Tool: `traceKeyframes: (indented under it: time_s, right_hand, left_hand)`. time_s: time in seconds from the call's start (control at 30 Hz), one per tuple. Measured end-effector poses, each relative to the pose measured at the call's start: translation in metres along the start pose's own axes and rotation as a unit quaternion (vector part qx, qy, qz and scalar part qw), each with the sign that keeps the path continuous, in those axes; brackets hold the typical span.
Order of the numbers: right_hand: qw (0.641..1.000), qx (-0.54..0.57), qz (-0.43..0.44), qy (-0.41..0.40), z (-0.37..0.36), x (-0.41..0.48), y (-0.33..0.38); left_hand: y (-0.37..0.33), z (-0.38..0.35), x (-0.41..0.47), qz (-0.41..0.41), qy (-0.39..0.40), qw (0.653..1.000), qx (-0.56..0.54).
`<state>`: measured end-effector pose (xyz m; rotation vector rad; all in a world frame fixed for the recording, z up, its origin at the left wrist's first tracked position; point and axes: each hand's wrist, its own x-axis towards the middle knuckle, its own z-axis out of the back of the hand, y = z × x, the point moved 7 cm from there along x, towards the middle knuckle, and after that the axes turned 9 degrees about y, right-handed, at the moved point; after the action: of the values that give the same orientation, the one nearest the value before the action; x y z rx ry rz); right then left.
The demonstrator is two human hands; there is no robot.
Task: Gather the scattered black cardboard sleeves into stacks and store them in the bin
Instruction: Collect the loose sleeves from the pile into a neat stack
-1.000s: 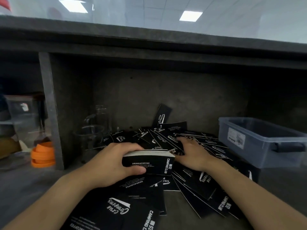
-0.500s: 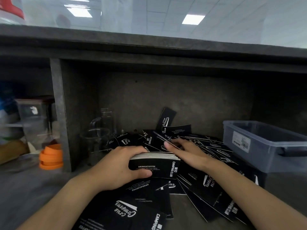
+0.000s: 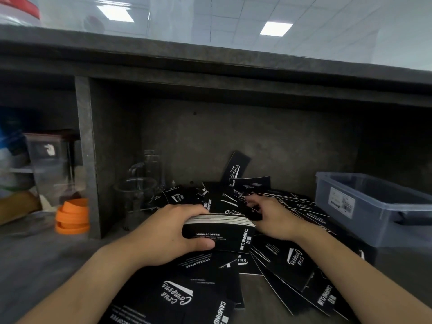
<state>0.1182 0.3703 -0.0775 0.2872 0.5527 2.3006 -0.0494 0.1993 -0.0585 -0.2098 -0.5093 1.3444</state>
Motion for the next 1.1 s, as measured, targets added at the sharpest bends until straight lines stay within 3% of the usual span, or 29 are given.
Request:
traceKeyframes:
  time_s: [0.27, 0.33, 0.4, 0.53, 0.63, 0.77, 0.97, 1.1]
  right_hand:
    - [0.983, 0.141, 0.115, -0.001, 0.006, -0.009, 0.011]
    - [0.967, 0.223, 0.121, -0.011, 0.012, -0.014, 0.015]
    - [0.944, 0.296, 0.13, -0.06, 0.024, -0.019, 0.018]
    - [0.909, 0.332, 0.183, -0.171, 0.045, -0.029, 0.02]
    - [0.921, 0.306, 0.21, -0.119, 0.036, -0.03, 0.025]
    - [0.969, 0.139, 0.202, -0.021, 0.014, -0.027, 0.031]
    - [0.965, 0.161, 0.207, -0.016, 0.016, -0.036, 0.043]
    - [0.961, 0.235, 0.146, 0.005, 0.005, -0.037, 0.051]
  left_hand:
    - [0.003, 0.002, 0.001, -0.011, -0.017, 1.0, 0.016]
    - [0.003, 0.002, 0.001, -0.015, -0.02, 1.0, 0.017]
    - [0.001, 0.002, 0.001, -0.018, -0.02, 1.0, 0.005]
    - [-0.005, 0.006, 0.0, -0.022, -0.035, 0.998, -0.039]
    - [-0.005, 0.008, -0.001, -0.014, -0.048, 0.998, -0.042]
    - [0.002, 0.007, -0.002, 0.01, -0.053, 0.998, -0.011]
    - [0.003, 0.006, -0.003, 0.048, -0.034, 0.998, -0.024]
    - [0.002, 0.008, -0.005, 0.056, -0.074, 0.994, -0.051]
